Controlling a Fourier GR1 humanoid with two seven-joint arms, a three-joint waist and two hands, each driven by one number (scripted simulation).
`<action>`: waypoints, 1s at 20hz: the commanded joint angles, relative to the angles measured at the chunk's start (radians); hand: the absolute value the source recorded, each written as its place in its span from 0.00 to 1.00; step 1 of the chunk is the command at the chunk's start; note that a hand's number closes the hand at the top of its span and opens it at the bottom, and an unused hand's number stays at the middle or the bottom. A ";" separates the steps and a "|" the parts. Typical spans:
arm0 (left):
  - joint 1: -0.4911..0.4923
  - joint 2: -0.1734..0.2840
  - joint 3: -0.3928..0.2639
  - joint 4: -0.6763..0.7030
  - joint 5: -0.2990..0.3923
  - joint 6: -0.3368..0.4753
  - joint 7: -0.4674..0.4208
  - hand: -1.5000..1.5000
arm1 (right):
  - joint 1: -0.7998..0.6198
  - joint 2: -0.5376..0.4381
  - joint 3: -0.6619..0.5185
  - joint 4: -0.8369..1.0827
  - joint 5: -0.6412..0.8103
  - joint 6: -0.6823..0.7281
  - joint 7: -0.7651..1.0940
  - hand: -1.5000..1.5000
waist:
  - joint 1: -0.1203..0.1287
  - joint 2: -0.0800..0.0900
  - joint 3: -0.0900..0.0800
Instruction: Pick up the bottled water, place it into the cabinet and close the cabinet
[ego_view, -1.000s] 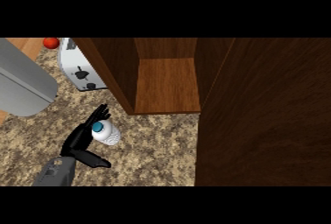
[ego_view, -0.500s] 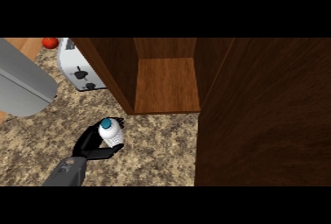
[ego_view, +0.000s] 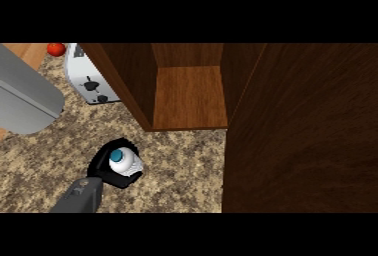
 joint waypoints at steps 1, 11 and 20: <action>-0.039 0.006 -0.008 0.004 -0.001 -0.132 -0.091 1.00 | -0.006 -0.004 0.030 -0.100 0.013 -0.022 0.079 0.00 | 0.011 0.004 -0.001; 0.128 -0.143 0.107 -0.117 0.140 0.193 -0.191 1.00 | 0.061 -0.015 0.022 -0.092 0.007 -0.019 0.012 0.00 | 0.033 -0.011 0.004; 0.028 -0.145 -0.108 -0.220 0.373 0.287 0.018 1.00 | 0.019 -0.033 -0.042 -0.065 -0.063 -0.004 0.025 0.00 | 0.029 -0.015 0.005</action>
